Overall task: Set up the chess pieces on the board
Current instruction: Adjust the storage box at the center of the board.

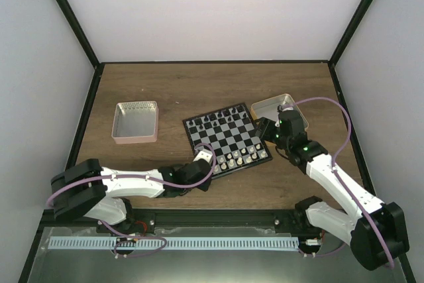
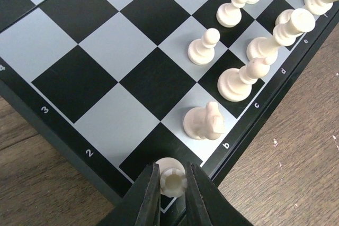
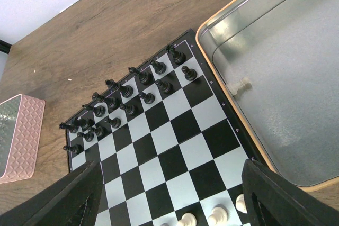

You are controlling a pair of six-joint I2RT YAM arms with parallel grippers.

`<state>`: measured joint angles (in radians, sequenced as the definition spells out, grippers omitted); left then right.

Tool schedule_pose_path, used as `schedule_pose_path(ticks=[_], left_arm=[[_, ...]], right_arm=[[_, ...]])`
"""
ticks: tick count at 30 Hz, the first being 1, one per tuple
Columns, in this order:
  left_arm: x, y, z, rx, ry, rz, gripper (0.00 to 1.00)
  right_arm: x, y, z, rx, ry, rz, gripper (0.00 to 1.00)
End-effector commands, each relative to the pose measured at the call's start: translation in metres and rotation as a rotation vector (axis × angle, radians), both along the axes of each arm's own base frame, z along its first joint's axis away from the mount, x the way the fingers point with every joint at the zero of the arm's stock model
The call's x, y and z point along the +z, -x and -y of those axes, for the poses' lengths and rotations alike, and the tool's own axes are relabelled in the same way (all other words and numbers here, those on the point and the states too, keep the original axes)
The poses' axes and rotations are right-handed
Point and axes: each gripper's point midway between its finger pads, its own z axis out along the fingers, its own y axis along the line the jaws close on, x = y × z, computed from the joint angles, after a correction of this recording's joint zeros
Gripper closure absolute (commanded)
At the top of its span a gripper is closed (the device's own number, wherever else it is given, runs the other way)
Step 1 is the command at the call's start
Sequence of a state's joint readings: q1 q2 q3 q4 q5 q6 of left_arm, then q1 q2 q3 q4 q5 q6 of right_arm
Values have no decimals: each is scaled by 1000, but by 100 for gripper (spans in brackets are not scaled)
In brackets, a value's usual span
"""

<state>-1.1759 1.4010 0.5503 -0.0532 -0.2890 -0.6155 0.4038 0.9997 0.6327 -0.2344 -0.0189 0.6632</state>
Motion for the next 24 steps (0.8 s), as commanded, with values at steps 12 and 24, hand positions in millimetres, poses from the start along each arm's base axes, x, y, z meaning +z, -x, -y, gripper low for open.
schedule_pose_path(ticks=[12,24], left_arm=[[31,-9,0,15,34,58,60],[158,-52,-19,171,185,309,46]], right_arm=[[6,0,2,0,19,21,26],[-14,-17,66,-183,230,-168,51]])
